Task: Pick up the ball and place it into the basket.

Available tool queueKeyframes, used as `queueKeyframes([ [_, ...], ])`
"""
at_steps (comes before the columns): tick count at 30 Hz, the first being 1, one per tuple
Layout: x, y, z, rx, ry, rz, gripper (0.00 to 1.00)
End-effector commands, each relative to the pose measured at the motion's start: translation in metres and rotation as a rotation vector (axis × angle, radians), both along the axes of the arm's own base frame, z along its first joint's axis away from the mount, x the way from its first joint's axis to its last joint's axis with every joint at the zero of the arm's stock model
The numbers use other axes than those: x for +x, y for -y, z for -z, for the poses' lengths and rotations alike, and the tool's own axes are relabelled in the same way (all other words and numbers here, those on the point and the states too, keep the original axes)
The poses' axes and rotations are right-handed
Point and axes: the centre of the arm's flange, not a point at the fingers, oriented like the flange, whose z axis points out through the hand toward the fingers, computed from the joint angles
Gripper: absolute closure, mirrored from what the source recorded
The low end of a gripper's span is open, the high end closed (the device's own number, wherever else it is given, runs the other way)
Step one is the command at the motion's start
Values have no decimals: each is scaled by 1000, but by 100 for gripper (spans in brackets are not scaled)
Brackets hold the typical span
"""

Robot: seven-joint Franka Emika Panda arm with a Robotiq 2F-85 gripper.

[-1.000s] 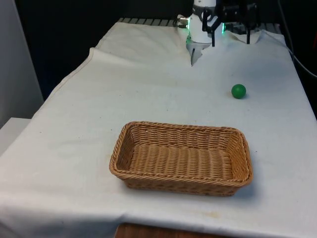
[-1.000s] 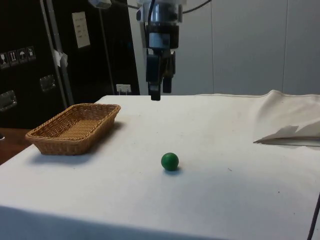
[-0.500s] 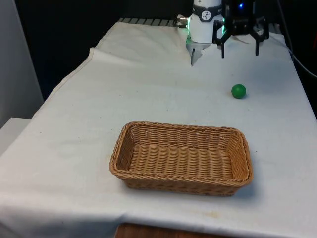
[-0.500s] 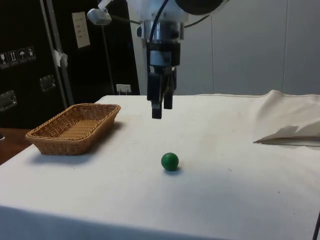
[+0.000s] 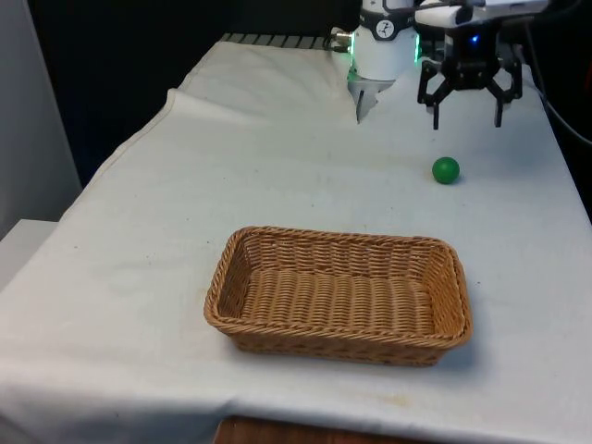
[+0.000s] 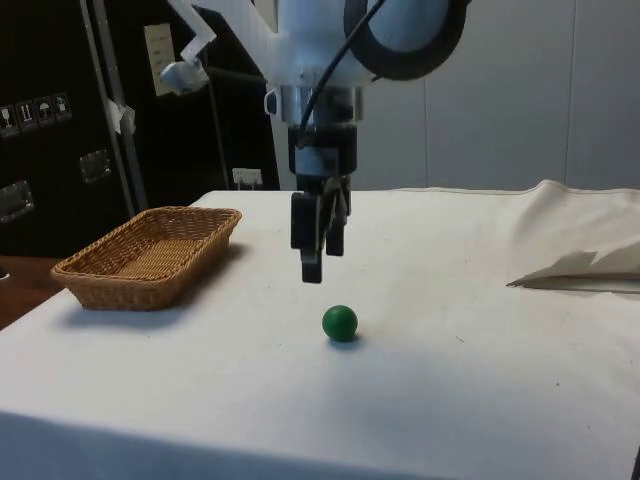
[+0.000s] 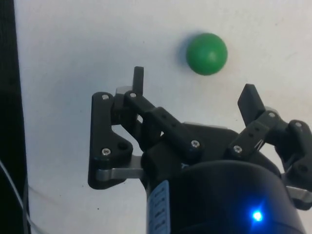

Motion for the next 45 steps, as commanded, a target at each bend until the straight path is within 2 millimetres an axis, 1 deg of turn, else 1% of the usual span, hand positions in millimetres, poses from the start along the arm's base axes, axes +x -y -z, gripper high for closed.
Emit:
queueKeyframes([
  [1,0,-1,3,-3,4,4,0],
  [6,-2,-1,14,-14,-2,-4,0],
  [7,-2,-2,11,-9,-7,-4,0],
  [10,-3,1,22,-23,-11,-10,0],
  [16,-4,1,35,-31,-23,-14,0],
  [23,-5,-6,53,-41,-12,-18,0],
  [24,-5,-4,52,-42,-19,-19,0],
  [26,-5,-8,61,-46,-12,-18,0],
  [32,-5,-11,78,-62,-8,-23,0],
  [33,-5,-11,75,-54,-15,-27,0],
  [34,-5,-11,79,-63,-7,-25,0],
  [37,-4,-10,82,-67,-4,-28,0],
  [45,-5,-10,82,-66,-6,-30,0],
])
